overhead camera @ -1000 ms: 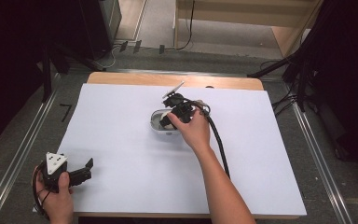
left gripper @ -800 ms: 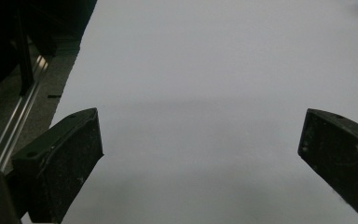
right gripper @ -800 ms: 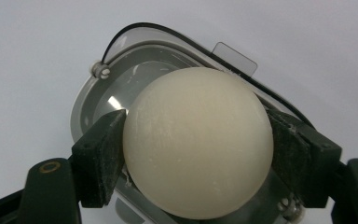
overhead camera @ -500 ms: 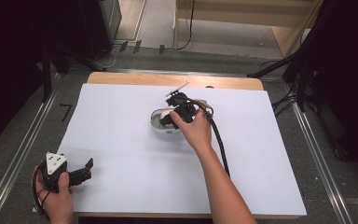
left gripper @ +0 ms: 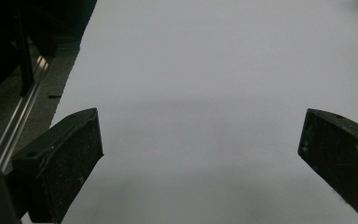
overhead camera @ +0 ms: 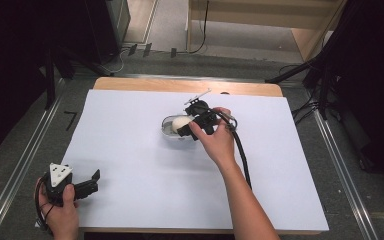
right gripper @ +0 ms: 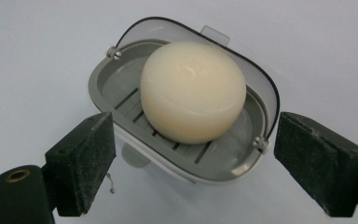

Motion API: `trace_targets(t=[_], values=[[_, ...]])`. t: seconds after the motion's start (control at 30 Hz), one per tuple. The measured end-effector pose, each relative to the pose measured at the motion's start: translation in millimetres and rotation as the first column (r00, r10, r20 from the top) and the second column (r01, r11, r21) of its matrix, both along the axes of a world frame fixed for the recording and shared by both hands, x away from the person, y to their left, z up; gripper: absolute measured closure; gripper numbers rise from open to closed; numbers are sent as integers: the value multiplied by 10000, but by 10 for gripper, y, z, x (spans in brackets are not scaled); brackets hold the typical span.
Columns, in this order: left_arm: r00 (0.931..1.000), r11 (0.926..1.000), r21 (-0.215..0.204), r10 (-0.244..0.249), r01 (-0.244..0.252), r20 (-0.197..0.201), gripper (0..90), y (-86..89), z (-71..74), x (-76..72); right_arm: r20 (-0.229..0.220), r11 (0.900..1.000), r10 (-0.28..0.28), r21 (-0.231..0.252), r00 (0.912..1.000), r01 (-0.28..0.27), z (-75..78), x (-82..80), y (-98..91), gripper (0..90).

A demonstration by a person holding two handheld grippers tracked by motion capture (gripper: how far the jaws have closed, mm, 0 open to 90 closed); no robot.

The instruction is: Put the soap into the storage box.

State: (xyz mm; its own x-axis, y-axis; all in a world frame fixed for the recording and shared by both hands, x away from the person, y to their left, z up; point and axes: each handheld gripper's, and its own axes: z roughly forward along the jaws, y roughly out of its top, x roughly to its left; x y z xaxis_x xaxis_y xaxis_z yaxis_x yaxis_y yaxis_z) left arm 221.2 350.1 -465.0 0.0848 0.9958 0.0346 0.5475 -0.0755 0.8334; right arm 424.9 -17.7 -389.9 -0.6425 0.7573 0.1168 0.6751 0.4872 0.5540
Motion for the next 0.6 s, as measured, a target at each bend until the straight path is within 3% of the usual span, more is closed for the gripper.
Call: trace_targets(t=[0.6], values=[[10000,10000,33,10,-10,44,1,-6,-4,3,245,9991,-370,210,9990,364,-25,-252,-458,96]])
